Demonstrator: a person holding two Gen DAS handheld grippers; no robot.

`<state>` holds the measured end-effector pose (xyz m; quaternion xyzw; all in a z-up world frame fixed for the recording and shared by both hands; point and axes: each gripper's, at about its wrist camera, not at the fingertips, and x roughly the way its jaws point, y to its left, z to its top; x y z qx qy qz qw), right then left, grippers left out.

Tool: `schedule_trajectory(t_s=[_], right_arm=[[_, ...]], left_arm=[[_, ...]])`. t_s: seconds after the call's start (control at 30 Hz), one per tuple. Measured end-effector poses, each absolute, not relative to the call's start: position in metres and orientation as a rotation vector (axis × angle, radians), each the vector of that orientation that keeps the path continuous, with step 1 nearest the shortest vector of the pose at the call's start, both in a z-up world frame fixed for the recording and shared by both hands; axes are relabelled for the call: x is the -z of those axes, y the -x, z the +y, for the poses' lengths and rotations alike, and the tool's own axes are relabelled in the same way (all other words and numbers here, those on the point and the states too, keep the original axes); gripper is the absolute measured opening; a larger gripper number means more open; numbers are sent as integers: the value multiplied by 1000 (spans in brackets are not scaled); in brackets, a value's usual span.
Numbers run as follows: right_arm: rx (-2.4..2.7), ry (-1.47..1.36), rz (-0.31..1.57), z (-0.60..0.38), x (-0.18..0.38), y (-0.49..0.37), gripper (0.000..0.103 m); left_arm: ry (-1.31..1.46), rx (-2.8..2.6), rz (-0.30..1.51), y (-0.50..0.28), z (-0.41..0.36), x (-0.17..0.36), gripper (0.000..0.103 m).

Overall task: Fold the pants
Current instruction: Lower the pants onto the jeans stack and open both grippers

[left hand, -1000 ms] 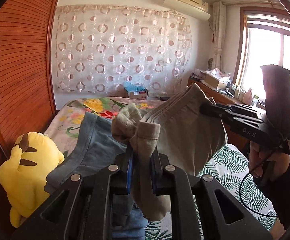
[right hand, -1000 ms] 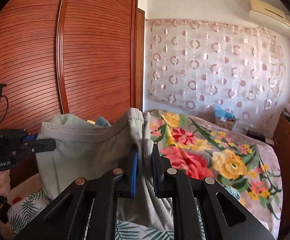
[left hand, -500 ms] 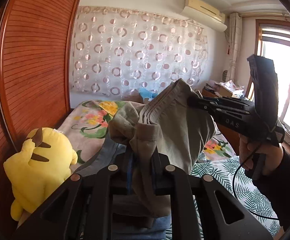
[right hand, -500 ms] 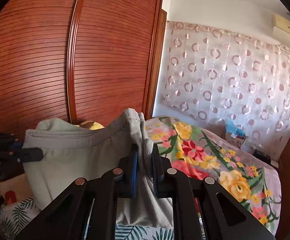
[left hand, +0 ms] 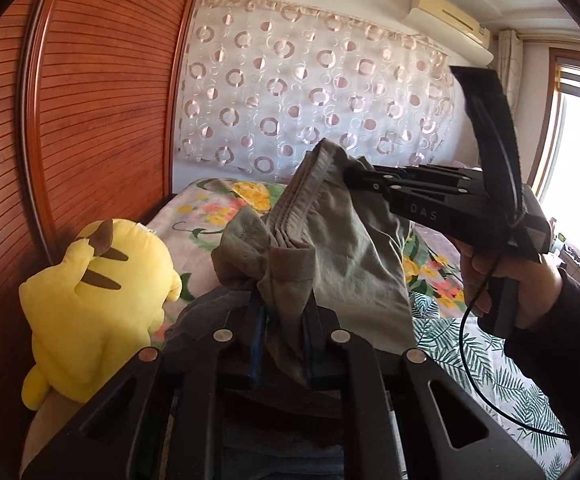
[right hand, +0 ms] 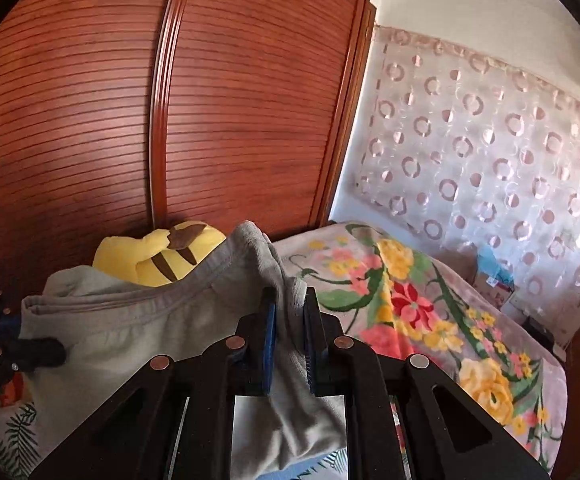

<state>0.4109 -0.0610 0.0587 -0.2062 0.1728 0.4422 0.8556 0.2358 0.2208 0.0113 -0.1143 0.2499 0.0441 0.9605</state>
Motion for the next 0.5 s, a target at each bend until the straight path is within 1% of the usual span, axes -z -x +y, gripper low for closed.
schedule_trajectory(t_s=[0.2, 0.27, 0.37, 0.43, 0.5], right_arm=[[-942, 412, 424, -54, -52, -423, 12], [-953, 388, 476, -56, -52, -428, 12], [-928, 351, 489, -65, -63, -432, 26], [-937, 319, 475, -75, -75, -432, 30], [-932, 293, 463, -86, -83, -432, 33]], left_arm=[[248, -107, 536, -235, 223, 2, 16], [251, -108, 547, -235, 222, 3, 16], [217, -125, 540, -232, 216, 3, 17], [209, -119, 532, -229, 215, 1, 18], [218, -119, 529, -226, 215, -1, 21]])
